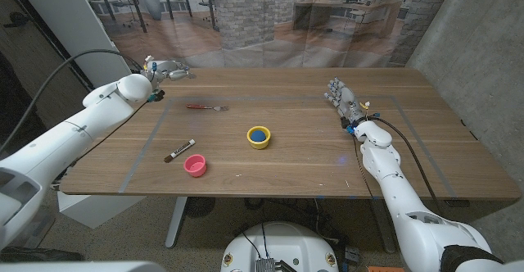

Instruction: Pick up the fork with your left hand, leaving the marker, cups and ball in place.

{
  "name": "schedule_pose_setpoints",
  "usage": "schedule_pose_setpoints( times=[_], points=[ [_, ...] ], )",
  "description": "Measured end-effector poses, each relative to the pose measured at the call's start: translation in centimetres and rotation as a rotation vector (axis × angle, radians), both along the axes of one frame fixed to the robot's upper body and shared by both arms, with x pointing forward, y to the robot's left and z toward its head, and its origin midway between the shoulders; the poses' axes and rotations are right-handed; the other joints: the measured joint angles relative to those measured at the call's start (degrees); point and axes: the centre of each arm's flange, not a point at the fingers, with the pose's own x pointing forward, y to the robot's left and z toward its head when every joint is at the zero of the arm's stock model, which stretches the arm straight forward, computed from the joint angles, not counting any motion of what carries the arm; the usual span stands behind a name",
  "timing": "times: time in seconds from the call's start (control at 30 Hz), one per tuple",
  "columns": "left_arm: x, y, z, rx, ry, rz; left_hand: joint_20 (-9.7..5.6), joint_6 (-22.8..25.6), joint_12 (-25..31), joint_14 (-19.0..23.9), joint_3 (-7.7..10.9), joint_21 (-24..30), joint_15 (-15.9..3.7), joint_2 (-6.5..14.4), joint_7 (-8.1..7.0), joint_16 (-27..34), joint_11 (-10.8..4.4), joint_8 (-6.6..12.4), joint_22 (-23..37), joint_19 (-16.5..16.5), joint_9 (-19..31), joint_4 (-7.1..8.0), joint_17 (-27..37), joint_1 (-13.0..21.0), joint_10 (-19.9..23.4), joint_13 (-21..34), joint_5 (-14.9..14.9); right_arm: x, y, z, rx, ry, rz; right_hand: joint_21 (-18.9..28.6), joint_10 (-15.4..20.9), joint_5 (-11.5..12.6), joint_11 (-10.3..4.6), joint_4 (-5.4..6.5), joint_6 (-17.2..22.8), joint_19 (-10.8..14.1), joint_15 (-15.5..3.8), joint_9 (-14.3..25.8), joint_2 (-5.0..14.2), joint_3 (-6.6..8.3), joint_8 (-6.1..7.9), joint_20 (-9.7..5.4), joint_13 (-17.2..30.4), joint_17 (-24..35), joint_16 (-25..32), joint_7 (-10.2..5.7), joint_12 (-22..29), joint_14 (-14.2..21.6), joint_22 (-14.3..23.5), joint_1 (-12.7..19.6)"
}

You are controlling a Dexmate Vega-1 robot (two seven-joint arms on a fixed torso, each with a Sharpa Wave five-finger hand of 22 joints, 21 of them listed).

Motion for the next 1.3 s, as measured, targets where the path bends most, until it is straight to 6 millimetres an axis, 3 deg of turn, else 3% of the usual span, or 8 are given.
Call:
schedule_pose_setpoints(
  times=[0.53,1.1,1.3],
  points=[
    [-0.3,-0.6,2.0,0.129,0.069,0.027,-0.97,1.27,0.22,0.86,0.18,-0.23,-0.86,-2.32,-0.33,0.0,-0.61,0.4,0.01,1.31,0.0,-0.16,0.01,6.01,1.22,-0.01,0.74,0.1,-0.1,-0.3,0.011,-0.001,0.002,0.0,0.22,0.0,0.22,-0.22,0.32,0.21,0.32,0.0,0.0,-0.22,0.0,0.21,0.0,0.0,0.0,0.32,0.0,0.32,0.0,0.0],
    [-0.4,-0.8,3.2,0.248,0.141,0.063,-1.79,0.33,0.22,0.97,1.16,-0.66,-1.97,-2.89,-1.27,-0.26,-1.6,-0.33,-0.11,3.16,0.0,-0.29,-0.1,17.21,0.25,0.27,1.05,0.1,0.1,-0.3,0.012,-0.004,0.004,0.0,0.41,0.0,0.41,-0.22,0.31,0.21,0.31,0.0,-0.31,-0.22,0.0,0.21,0.0,0.0,0.0,0.31,0.0,0.31,0.0,-0.31],
    [-0.3,-0.8,3.7,0.29,0.159,0.085,-2.8,0.07,0.21,0.74,1.38,-0.66,-2.65,-2.78,-1.62,-0.7,-2.9,-0.33,-0.1,4.17,0.29,-0.51,-0.1,20.44,0.39,0.55,0.67,0.2,0.2,-0.2,0.014,-0.004,0.003,0.0,0.41,0.0,0.41,-0.22,0.31,0.21,0.31,0.0,-0.31,-0.22,0.0,0.21,0.0,0.0,0.0,0.31,0.0,0.31,0.0,-0.31]
  ],
)
